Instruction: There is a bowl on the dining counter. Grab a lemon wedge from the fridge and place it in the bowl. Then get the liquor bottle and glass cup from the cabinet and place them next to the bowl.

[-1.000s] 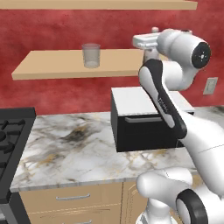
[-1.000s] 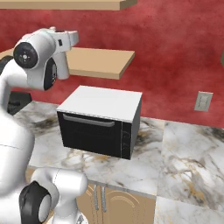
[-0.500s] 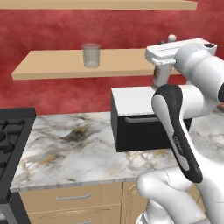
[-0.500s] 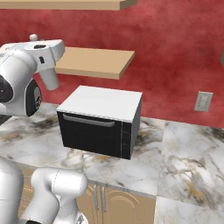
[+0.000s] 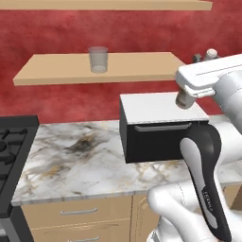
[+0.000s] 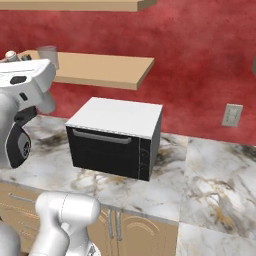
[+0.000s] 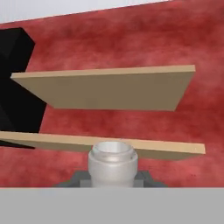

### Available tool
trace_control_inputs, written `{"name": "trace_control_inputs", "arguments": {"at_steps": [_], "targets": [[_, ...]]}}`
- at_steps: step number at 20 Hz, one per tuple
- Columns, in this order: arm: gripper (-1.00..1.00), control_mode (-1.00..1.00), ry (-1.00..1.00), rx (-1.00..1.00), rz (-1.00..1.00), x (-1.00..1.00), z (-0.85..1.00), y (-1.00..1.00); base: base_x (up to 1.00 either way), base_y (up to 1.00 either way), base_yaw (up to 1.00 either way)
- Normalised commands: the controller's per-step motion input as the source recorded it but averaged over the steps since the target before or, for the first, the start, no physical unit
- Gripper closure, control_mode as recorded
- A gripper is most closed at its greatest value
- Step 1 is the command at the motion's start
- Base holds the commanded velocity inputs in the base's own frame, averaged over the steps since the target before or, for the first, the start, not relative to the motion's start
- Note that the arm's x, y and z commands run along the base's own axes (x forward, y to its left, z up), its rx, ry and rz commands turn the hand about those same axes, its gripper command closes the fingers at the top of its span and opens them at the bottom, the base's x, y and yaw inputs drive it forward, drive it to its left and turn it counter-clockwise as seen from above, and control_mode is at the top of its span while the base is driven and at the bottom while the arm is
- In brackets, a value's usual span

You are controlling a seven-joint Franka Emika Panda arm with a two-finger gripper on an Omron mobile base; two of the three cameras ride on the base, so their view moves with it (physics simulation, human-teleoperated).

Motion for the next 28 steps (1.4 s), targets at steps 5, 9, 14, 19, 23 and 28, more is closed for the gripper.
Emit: {"name": "trace_control_inputs", "arguments": {"at_steps": [5,9,14,19,23,28], "targets": [[1.00,1.00,0.00,0.00,0.00,0.00,0.00,0.00,-0.93,0.32,0.08],[1.00,1.00,0.00,0.00,0.00,0.00,0.00,0.00,-0.68,0.86,0.15],[1.00,1.00,0.00,0.00,0.00,0.00,0.00,0.00,-0.30,0.97,0.29],[1.00,1.00,0.00,0.00,0.00,0.00,0.00,0.00,-0.04,0.76,0.62],[1.00,1.00,0.00,0.00,0.00,0.00,0.00,0.00,0.00,0.60,0.77],[1.00,1.00,0.00,0.00,0.00,0.00,0.00,0.00,0.00,0.54,0.78]]}}
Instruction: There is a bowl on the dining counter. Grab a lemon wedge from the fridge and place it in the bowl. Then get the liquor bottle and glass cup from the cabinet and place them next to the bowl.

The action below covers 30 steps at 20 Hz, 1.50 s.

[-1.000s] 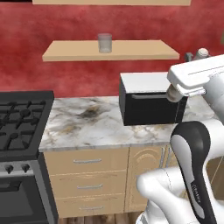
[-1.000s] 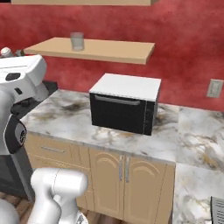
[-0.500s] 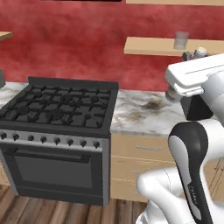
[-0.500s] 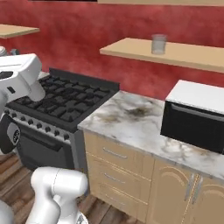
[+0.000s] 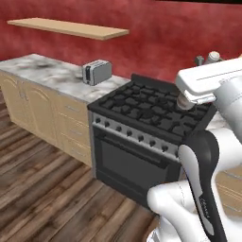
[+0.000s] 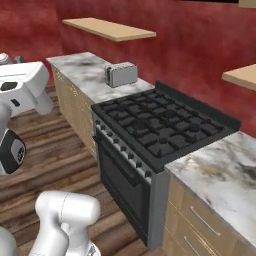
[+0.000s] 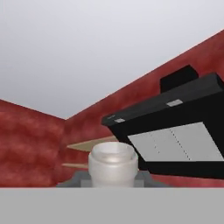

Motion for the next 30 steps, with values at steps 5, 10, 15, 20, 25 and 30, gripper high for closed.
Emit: {"name": "trace_control_inputs", "arguments": {"at_steps": [5,10,15,20,25,30], "targets": [[1.00,1.00,0.00,0.00,0.00,0.00,0.00,0.00,0.00,0.52,0.79],[1.00,1.00,0.00,0.00,0.00,0.00,0.00,0.00,0.11,0.42,0.74],[1.00,1.00,0.00,0.00,0.00,0.00,0.00,0.00,0.68,0.08,0.68],[1.00,1.00,0.00,0.00,0.00,0.00,0.00,0.00,0.90,-0.36,0.50],[1.00,1.00,0.00,0.00,0.00,0.00,0.00,0.00,1.00,-0.62,0.37],[1.00,1.00,0.00,0.00,0.00,0.00,0.00,0.00,1.00,-0.62,0.39]]}}
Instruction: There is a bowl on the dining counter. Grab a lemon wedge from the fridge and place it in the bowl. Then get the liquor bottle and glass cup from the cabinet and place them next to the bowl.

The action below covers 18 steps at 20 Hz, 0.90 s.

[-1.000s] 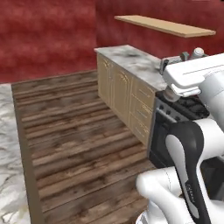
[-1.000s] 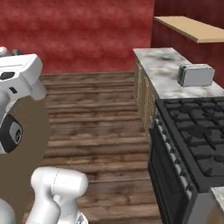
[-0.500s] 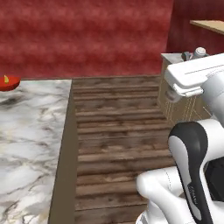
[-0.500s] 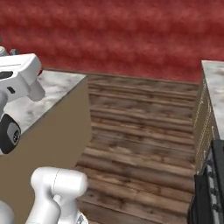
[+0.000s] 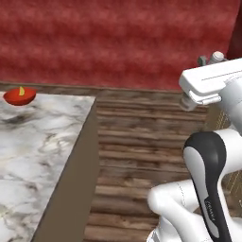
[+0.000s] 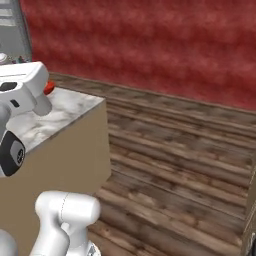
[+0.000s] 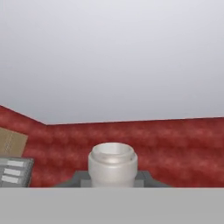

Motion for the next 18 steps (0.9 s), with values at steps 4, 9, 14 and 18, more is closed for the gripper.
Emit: {"name": "trace_control_inputs", "arguments": {"at_steps": [4,9,14,18], "targets": [[1.00,1.00,0.00,0.00,0.00,0.00,0.00,0.00,1.00,-0.60,0.40],[1.00,1.00,0.00,0.00,0.00,0.00,0.00,0.00,0.98,-0.59,0.42],[1.00,1.00,0.00,0.00,0.00,0.00,0.00,0.00,0.98,-0.55,0.44],[1.00,1.00,0.00,0.00,0.00,0.00,0.00,0.00,0.98,-0.52,0.45]]}}
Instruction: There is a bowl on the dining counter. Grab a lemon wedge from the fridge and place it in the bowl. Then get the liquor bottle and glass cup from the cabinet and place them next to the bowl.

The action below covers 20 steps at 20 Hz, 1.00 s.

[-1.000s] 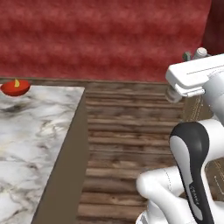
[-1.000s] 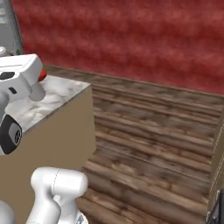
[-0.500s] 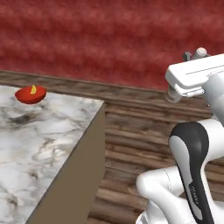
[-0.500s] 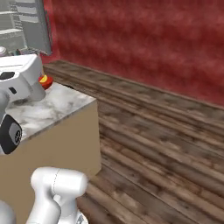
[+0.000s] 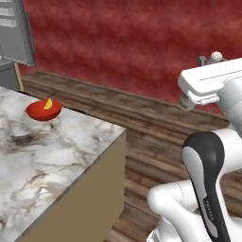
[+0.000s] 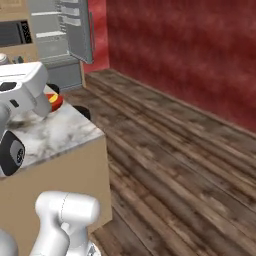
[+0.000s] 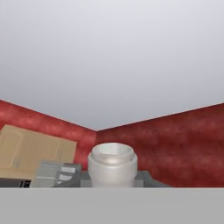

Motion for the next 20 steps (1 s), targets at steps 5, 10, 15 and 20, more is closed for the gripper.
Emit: {"name": "trace_control_inputs", "arguments": {"at_steps": [5,10,15,20], "targets": [[1.00,1.00,0.00,0.00,0.00,0.00,0.00,0.00,0.93,-0.48,0.47],[1.00,1.00,0.00,0.00,0.00,0.00,0.00,0.00,0.92,-0.49,0.48],[1.00,1.00,0.00,0.00,0.00,0.00,0.00,0.00,0.88,-0.51,0.49],[1.00,1.00,0.00,0.00,0.00,0.00,0.00,0.00,0.91,-0.32,0.56]]}}
